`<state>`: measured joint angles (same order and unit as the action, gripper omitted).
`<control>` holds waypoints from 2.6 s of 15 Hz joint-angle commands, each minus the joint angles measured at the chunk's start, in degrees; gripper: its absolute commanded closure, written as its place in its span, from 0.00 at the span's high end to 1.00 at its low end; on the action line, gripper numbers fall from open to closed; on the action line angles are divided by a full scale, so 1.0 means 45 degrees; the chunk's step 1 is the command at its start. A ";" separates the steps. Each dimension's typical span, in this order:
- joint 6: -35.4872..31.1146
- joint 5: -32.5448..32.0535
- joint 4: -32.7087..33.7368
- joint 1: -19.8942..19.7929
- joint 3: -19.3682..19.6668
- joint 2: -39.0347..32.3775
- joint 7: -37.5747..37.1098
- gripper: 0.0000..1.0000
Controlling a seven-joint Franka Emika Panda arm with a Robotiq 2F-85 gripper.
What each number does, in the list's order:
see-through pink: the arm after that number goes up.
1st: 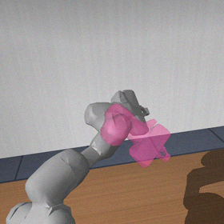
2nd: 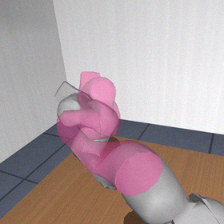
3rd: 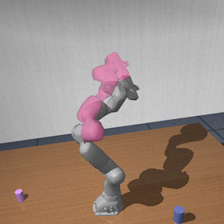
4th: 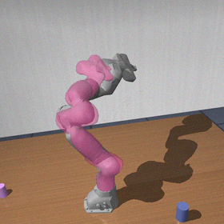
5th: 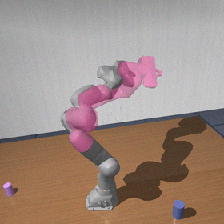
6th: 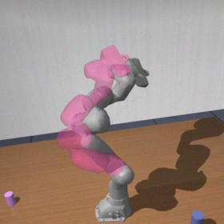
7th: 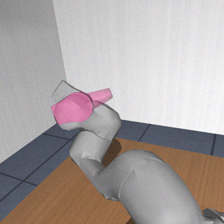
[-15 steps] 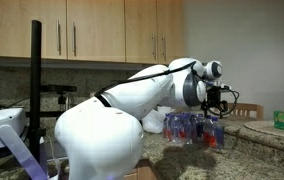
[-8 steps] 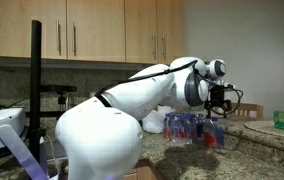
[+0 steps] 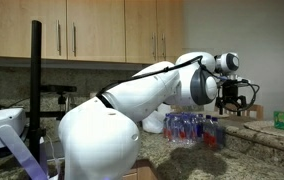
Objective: Move the water bottles to the left
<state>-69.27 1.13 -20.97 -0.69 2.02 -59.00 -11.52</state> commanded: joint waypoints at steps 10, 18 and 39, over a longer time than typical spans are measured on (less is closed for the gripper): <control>0.1270 0.0045 -0.0246 -0.3297 0.0171 0.0487 0.1327 1.00; 0.1017 -0.0241 -0.0270 -0.4245 0.0479 0.0217 0.2468 1.00; -0.0805 -0.0135 -0.0164 -0.4016 0.0490 -0.1003 0.2713 0.47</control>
<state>-71.86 1.01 -20.99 -17.71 4.36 -64.52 -0.91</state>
